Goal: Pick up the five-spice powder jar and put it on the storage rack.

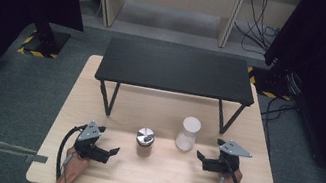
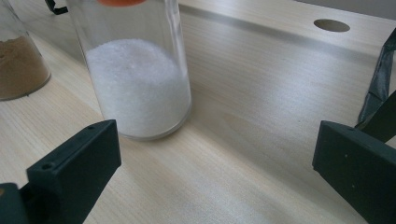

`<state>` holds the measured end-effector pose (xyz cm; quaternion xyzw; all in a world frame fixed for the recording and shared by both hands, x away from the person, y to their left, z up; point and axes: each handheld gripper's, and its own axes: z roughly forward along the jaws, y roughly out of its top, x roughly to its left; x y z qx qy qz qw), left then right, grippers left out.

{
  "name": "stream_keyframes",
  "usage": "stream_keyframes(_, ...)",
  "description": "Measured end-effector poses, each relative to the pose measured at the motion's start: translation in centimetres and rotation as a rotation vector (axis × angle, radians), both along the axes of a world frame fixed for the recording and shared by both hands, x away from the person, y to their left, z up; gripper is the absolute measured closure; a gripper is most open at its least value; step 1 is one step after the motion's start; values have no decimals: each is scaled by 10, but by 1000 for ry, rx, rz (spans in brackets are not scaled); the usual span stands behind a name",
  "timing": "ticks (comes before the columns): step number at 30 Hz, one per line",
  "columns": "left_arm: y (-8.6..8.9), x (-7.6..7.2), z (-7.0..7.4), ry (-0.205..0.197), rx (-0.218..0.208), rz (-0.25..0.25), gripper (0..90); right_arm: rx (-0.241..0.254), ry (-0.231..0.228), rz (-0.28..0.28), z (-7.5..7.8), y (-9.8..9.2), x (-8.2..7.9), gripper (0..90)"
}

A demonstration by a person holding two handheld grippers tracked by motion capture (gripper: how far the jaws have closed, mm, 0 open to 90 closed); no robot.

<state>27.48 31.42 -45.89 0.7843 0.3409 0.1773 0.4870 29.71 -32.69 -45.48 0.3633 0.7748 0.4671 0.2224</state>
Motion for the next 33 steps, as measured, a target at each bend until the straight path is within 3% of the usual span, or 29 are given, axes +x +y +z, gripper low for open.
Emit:
stream_keyframes(7, 1, 3, -4, -12, -66, -72, 1, 0, -2, 5, 0, 0, 0, 11)
stream_keyframes(8, 2, 6, -7, -2, -113, -95, 5, 1, -2, 6, 0, 0, 0, 11)
stream_keyframes(9, 2, 6, -7, -2, -113, -95, 5, 1, -2, 6, 0, 0, 0, 11)
stream_keyframes(10, 4, 9, -10, -8, -136, -129, 1, 0, -2, 6, 0, 0, 0, 11)
stream_keyframes(16, -3, 6, -12, -9, -157, -106, 2, 1, -2, 6, 0, 0, 0, 11)
stream_keyframes(24, 3, 9, -11, -13, -164, -160, 0, 2, -2, 5, 0, 0, 0, 11)
stream_keyframes(27, -2, 5, -7, -37, -141, -169, 6, 1, -3, 5, 0, 0, 0, 11)
stream_keyframes(33, -11, 5, -1, -41, -106, -176, 4, 2, -3, 4, 0, 0, 0, 11)
